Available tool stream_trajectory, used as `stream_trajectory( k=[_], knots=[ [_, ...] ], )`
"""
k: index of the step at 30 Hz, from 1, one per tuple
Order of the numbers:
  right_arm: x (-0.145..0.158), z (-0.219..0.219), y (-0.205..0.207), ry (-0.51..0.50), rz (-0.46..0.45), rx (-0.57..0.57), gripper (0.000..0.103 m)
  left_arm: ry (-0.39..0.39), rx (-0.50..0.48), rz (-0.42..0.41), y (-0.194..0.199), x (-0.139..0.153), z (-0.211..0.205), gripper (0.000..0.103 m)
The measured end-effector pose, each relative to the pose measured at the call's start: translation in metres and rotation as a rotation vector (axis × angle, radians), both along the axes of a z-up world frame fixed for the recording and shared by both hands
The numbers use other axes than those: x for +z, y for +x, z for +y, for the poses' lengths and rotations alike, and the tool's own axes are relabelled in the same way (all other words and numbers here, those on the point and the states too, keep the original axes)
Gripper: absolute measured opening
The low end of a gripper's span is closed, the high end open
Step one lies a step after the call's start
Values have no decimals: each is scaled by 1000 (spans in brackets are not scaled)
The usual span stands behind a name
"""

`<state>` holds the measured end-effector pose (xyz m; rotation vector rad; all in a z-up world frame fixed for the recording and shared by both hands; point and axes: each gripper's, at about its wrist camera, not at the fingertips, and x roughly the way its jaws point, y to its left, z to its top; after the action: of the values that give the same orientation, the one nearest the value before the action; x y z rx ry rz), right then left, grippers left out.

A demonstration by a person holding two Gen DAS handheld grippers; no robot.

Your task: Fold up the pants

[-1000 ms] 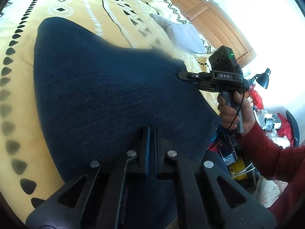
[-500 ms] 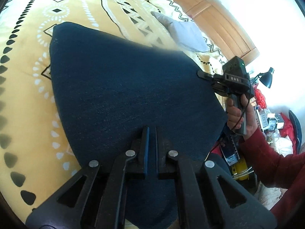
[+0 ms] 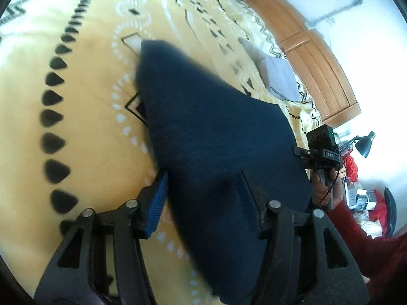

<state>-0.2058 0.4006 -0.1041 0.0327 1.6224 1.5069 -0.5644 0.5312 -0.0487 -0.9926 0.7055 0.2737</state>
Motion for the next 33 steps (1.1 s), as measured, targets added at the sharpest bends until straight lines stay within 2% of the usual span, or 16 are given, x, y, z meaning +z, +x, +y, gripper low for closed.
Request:
stream_trajectory(
  k=[2,7,9,12,14,16,17,18,20,24,28,30,33],
  knots=[
    [-7,4,0,-1,37,15,51,-28,9,-10,2,-7,2,57],
    [-30,1,14,18,227,-6,52,-82,56,-67,-4,-9,5,61],
    [-37,1,16,21,263,-14,51,-92,56,-79,-3,-11,5,61],
    [-39,10,8,15,244,19,51,-78,25,-80,12,-10,1,65],
    [-39,17,1,4,201,34,52,-41,12,-66,20,-7,-2,61],
    [-36,24,-12,16,150,35,49,-14,18,-54,20,-5,-2,40],
    [-31,25,-20,17,106,28,42,-15,31,-73,15,-2,-1,28],
    [-24,25,-28,21,63,26,40,-20,41,-108,7,3,1,22],
    [-8,20,-39,39,16,1,34,-20,40,-153,-6,14,0,20],
    [29,18,-54,106,23,-33,34,19,39,-208,-29,44,3,20],
    [42,38,-67,121,63,5,33,35,91,-218,-68,65,36,20],
    [42,61,-80,124,52,45,33,46,102,-191,-80,63,55,20],
    [25,97,-93,113,41,98,33,20,141,-117,-90,34,83,21]
  ],
)
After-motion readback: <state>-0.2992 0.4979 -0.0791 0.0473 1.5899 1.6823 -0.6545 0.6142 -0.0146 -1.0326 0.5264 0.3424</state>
